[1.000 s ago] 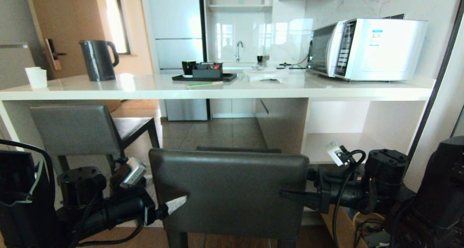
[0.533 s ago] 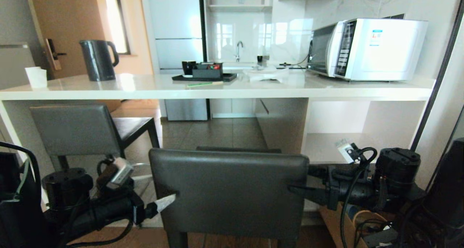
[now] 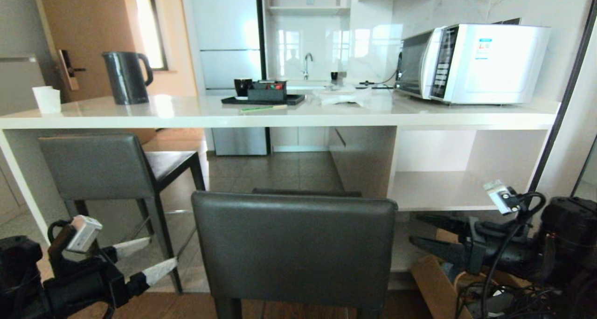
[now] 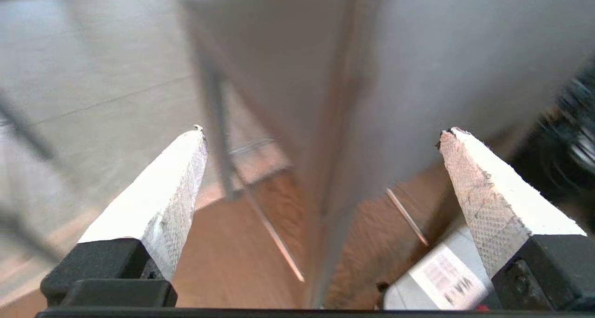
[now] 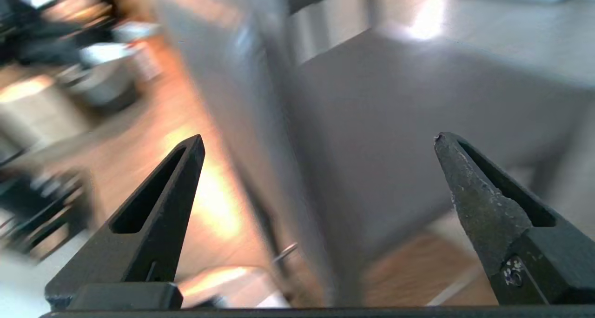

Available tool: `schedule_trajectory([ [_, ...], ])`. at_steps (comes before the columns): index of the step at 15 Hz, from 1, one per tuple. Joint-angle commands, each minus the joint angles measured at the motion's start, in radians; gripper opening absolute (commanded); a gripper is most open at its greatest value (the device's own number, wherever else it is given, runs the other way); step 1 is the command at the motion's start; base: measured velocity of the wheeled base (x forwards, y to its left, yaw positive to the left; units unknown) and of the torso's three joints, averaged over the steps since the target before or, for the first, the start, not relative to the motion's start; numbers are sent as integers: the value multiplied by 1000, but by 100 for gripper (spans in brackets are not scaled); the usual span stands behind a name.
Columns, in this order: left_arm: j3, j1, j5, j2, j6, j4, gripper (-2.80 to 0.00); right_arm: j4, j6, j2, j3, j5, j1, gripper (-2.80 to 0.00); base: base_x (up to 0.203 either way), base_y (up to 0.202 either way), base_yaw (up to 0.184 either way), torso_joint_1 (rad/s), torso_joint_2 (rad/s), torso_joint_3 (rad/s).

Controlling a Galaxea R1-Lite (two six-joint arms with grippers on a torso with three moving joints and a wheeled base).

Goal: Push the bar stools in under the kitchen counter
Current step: Pull the gray chair out from under the dining table

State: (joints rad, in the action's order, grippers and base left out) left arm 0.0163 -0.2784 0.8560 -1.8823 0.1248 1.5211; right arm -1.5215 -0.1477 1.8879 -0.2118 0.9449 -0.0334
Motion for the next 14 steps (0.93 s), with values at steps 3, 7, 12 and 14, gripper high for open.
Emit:
schedule_trajectory([
  [3, -14, -87, -1, 198, -136, 9, 0, -9, -25, -220, 45, -138, 107, 0, 0, 0, 0, 0, 0, 0],
  [7, -11, -101, -42, 496, -392, 9, 0, -5, -146, -491, 53, -305, 167, 0, 0, 0, 0, 0, 0, 0],
  [12, 7, -100, -152, 722, -467, -155, 0, 275, -178, -734, 47, -441, 266, 0, 0, 0, 0, 0, 0, 0],
  [14, 36, -111, -172, 813, -465, -273, 0, 348, -167, -817, 43, -467, 272, 0, 0, 0, 0, 0, 0, 0],
])
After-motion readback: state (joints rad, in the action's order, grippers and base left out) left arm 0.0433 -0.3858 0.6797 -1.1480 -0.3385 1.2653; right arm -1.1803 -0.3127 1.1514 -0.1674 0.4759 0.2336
